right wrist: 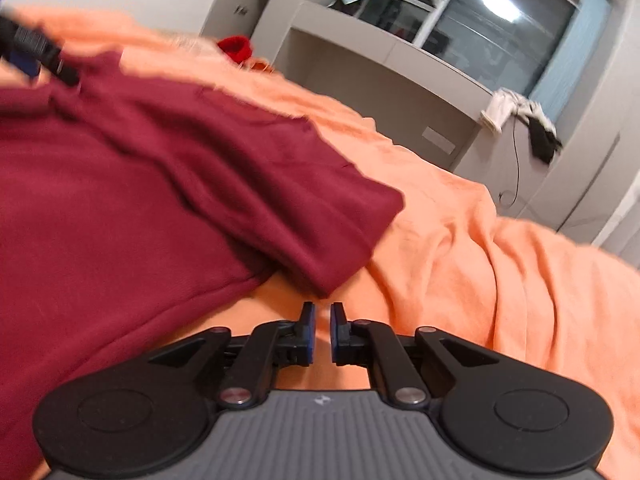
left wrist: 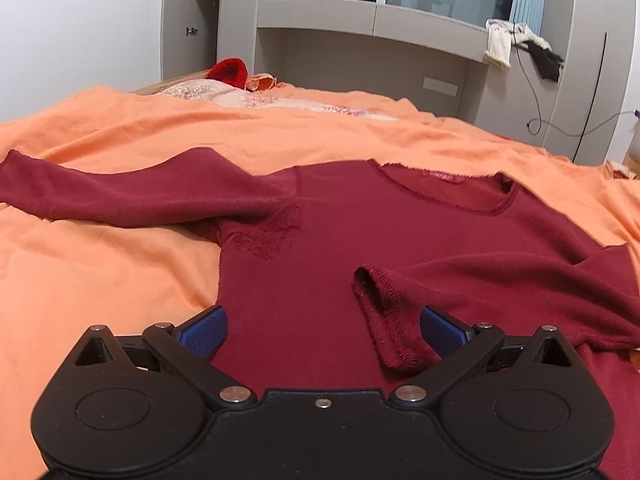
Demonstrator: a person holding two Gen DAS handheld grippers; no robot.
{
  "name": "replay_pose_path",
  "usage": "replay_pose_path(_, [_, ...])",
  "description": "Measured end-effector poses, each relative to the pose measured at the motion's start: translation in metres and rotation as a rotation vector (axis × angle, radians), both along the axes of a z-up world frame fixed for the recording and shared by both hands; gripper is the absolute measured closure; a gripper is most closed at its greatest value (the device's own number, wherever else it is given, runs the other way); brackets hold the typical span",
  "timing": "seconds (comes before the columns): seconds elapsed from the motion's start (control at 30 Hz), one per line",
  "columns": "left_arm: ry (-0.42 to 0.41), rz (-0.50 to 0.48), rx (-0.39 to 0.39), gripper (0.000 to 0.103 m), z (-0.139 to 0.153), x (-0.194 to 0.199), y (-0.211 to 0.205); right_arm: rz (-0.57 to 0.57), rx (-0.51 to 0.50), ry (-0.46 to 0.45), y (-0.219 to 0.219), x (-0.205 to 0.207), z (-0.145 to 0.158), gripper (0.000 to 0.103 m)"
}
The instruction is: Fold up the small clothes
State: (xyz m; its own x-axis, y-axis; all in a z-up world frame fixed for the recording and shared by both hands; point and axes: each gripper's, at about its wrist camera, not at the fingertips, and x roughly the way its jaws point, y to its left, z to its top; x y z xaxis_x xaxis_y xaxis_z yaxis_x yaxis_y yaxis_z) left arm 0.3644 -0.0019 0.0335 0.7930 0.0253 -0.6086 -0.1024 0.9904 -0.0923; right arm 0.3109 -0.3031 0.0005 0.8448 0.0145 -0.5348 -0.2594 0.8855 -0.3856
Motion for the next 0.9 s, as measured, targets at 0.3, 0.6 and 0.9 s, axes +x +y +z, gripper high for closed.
replay_pose_path(0.3, [-0.023,-0.015,-0.018,0.001,0.003,-0.004,-0.004,-0.123,0.421,-0.068,-0.052,0.041,0.039,0.057])
replay_pose_path(0.6, [-0.109,-0.095,-0.079,0.032,0.009,-0.015,-0.005,-0.203,0.633,0.025,-0.073,0.105,0.014,0.056])
replay_pose_path(0.9, [-0.045,-0.213,-0.134,0.065,0.000,-0.008,-0.011,-0.212,0.697,0.058,-0.086,0.111,0.012,0.070])
